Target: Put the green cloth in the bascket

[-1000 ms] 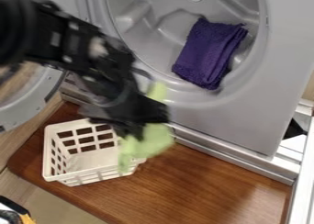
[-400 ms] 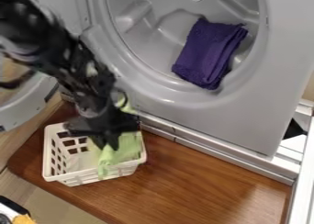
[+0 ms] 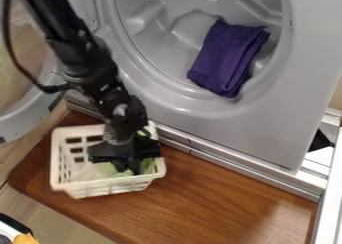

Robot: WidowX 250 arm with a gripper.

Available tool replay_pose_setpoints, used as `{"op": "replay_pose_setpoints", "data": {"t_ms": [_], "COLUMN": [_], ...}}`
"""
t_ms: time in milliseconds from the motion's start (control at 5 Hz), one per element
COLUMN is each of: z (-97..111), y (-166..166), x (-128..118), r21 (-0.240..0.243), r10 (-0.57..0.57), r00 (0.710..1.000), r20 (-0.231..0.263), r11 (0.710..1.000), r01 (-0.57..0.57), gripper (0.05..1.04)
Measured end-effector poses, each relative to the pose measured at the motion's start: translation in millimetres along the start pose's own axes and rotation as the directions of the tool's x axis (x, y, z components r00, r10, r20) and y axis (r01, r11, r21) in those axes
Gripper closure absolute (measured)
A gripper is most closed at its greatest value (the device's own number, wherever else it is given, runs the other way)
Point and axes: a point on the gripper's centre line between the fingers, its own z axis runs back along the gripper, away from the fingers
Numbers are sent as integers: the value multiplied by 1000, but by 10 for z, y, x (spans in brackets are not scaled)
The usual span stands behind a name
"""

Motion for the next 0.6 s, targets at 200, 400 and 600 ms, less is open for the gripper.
{"op": "replay_pose_setpoints", "data": {"t_ms": [200, 400, 600], "z": [-22, -20, -16], "y": [-14, -10, 22], "x": [-9, -26, -74], "r21": [4, 4, 7], "r10": [29, 34, 42], "r00": [1000, 999, 999], "r20": [-10, -13, -29], "r11": [1000, 999, 999], "r01": [-29, -34, -42], "gripper": [727, 437, 170]}}
